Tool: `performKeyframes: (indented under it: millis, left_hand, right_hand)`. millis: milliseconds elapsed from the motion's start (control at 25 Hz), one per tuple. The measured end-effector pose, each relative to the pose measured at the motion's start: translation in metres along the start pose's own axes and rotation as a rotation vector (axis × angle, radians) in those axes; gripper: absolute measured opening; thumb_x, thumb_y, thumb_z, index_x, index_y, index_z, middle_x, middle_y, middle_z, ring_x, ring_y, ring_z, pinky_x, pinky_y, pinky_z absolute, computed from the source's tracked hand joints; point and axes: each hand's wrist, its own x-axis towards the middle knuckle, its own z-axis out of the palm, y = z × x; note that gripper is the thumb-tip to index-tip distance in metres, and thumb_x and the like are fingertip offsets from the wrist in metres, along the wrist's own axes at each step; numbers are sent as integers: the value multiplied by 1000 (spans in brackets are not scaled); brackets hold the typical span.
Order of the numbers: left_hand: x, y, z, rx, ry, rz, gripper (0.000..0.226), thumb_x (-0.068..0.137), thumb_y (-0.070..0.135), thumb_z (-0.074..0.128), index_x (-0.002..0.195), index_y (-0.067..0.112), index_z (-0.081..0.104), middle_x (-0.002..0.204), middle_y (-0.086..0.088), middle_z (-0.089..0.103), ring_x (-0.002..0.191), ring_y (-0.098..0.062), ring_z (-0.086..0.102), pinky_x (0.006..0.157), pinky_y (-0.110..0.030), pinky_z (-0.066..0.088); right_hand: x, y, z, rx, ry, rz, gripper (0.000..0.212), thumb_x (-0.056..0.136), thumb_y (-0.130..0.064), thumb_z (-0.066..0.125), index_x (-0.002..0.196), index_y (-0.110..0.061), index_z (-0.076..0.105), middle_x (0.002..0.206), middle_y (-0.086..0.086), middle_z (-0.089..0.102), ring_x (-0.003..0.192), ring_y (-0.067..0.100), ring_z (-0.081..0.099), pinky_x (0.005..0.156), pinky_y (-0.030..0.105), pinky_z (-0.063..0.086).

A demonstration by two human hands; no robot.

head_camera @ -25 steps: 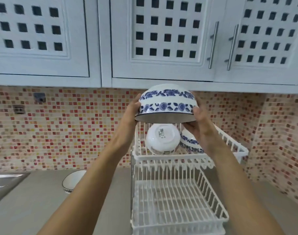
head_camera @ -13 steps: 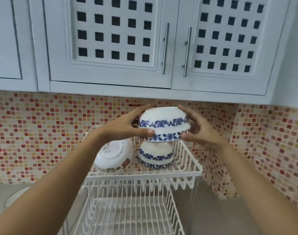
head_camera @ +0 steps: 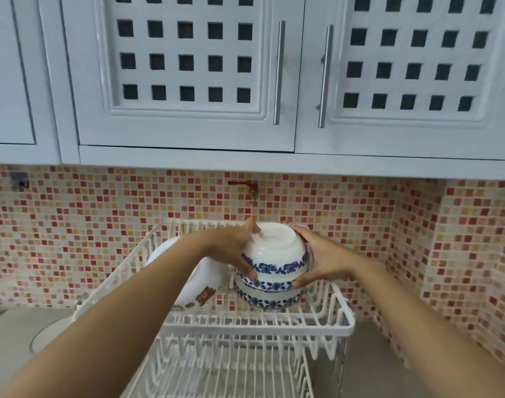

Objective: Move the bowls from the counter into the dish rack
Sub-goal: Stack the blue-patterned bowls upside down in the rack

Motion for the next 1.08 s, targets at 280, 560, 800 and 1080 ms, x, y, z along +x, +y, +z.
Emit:
performKeyframes:
  millis: [280,560,800,1080]
  left_hand:
    - [23,11,10,141,-80,-100,96,68,40,82,136,19,18,141,-8,48,124,-30,49,103,-42,41]
    - [28,8,16,242,-136,-202,110,59,49,84,139,29,11,145,-6,46,121,-33,52,102,-51,45]
    - [23,21,11,311,-143,-216,115,69,42,80,150,22,2,150,-11,40,130,-34,46,107,-46,41]
    - [-36,-10,-49,277,229,-89,55,99,28,44,148,7,28,151,-12,39,136,-27,43,111,-37,35]
  right_hand:
    - [13,12,4,-141,-83,88,116,50,-43,89,142,-37,20,140,-10,47,125,15,47,105,36,41]
    - [21,7,5,-228,-145,104,111,49,-43,89,141,-35,27,140,-10,49,124,17,49,105,39,42]
    - [15,-5,0,-282,-162,144,104,58,-31,88,143,-31,28,143,-8,46,127,18,47,104,34,41]
    - [42,-67,-21,-483,36,18,74,93,-27,53,151,-17,8,160,2,12,145,19,21,116,32,23]
